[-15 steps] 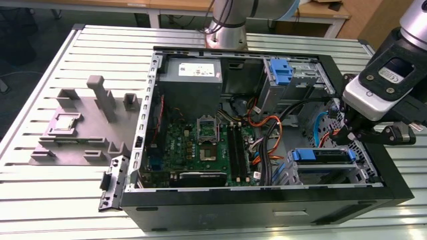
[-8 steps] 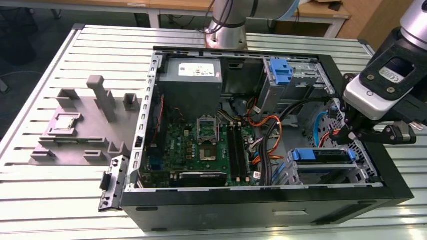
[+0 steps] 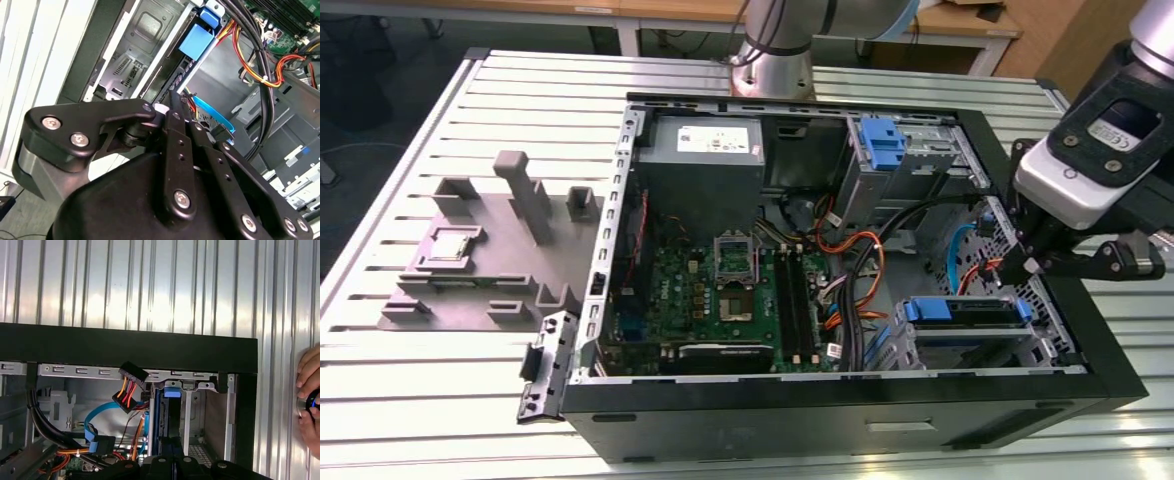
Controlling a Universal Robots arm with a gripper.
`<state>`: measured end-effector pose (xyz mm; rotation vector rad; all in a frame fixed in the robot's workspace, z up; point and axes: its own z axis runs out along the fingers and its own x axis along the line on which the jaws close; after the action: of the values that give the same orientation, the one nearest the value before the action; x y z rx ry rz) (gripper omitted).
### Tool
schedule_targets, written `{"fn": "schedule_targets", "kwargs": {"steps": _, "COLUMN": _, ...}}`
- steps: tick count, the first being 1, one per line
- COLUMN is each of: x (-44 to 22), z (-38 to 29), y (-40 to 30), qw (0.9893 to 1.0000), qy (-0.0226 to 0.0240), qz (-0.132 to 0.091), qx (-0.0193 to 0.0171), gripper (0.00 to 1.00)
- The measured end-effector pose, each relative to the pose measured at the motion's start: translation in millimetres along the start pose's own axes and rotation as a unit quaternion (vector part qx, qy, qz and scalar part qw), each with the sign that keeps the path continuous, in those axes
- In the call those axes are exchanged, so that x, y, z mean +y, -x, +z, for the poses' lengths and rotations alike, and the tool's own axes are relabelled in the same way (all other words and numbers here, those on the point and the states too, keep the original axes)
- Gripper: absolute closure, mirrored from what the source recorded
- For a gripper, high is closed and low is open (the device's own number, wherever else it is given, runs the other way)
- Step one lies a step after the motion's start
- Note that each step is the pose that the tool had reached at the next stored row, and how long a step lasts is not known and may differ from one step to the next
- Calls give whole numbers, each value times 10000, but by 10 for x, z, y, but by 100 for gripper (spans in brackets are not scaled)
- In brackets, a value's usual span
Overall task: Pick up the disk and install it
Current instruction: 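Insert the first disk wire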
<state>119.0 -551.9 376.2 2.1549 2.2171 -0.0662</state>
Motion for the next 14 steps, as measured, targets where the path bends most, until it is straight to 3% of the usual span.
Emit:
{"fn": "schedule_targets", "kwargs": {"steps": 2, "x": 0, "z": 1, "y": -1, "qw": 10000, "qy": 3, "qz": -41, "qx": -15, "gripper": 90}}
{"fn": "schedule_targets", "kwargs": {"steps": 8, "x": 5, "z": 1, "y": -2, "qw": 9993, "qy": 25, "qz": -373, "qx": -16, "gripper": 90}}
{"fn": "schedule_targets", "kwargs": {"steps": 14, "x": 61, "z": 1, "y": -29, "qw": 9992, "qy": 27, "qz": -404, "qx": -15, "gripper": 90}}
